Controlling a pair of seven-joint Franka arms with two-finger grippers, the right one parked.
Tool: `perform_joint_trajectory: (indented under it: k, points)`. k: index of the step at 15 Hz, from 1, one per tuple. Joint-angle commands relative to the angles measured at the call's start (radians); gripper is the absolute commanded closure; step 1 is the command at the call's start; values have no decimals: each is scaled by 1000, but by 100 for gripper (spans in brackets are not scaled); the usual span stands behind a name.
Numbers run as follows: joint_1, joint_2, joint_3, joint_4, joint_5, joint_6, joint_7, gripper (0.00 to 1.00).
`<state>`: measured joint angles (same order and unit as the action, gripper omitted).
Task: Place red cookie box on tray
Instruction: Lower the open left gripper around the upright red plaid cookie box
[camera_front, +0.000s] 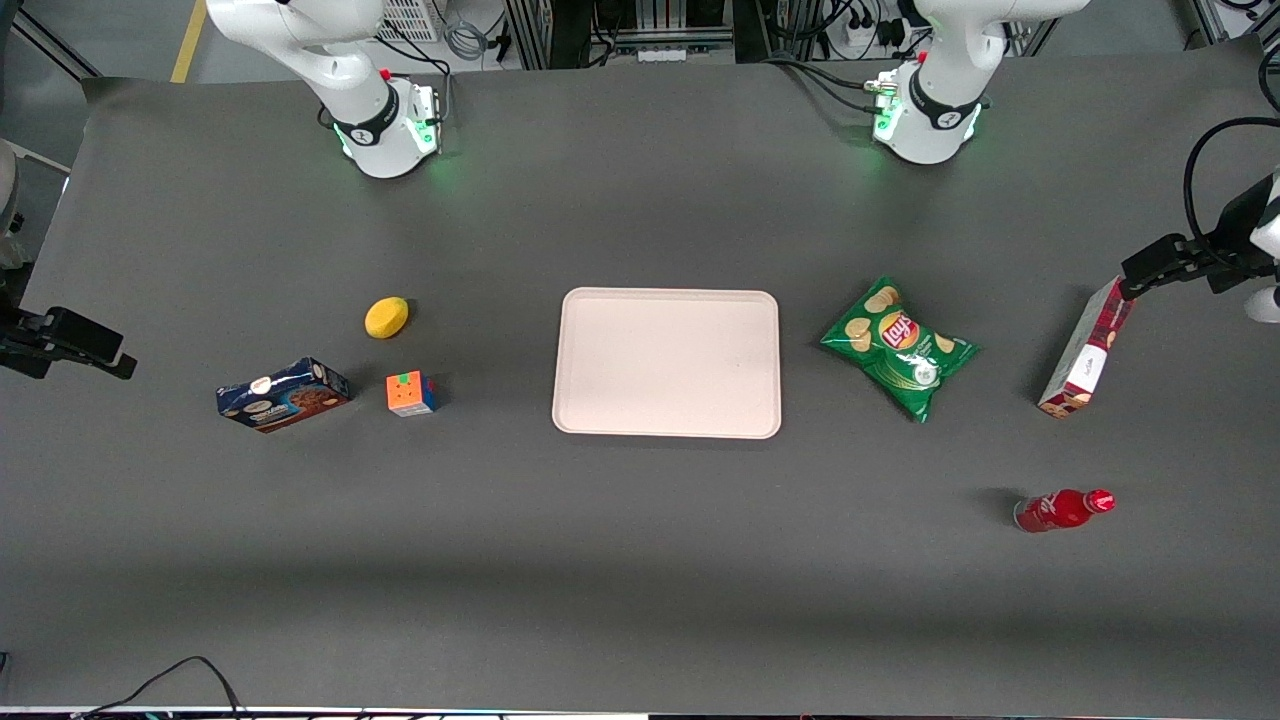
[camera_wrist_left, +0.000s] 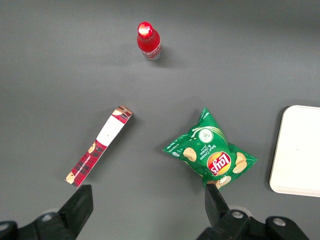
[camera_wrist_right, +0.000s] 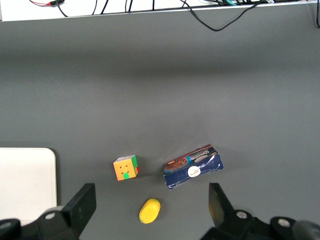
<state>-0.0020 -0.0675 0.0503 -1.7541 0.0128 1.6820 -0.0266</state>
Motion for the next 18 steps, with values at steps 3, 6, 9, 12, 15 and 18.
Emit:
perform_joint_trajectory:
  k: [3,6,9,12,15,18]
  points:
    - [2,29,0,25,-11,-13,14,0]
    - [-7,57,2,-4,7,-19,19,0]
    - [-28,83,20,-99,109,14,191,3]
    - [-127,95,228,-255,115,213,356,2]
    - [-125,121,302,-407,115,463,545,2]
    - [-116,195,338,-464,110,626,718,2]
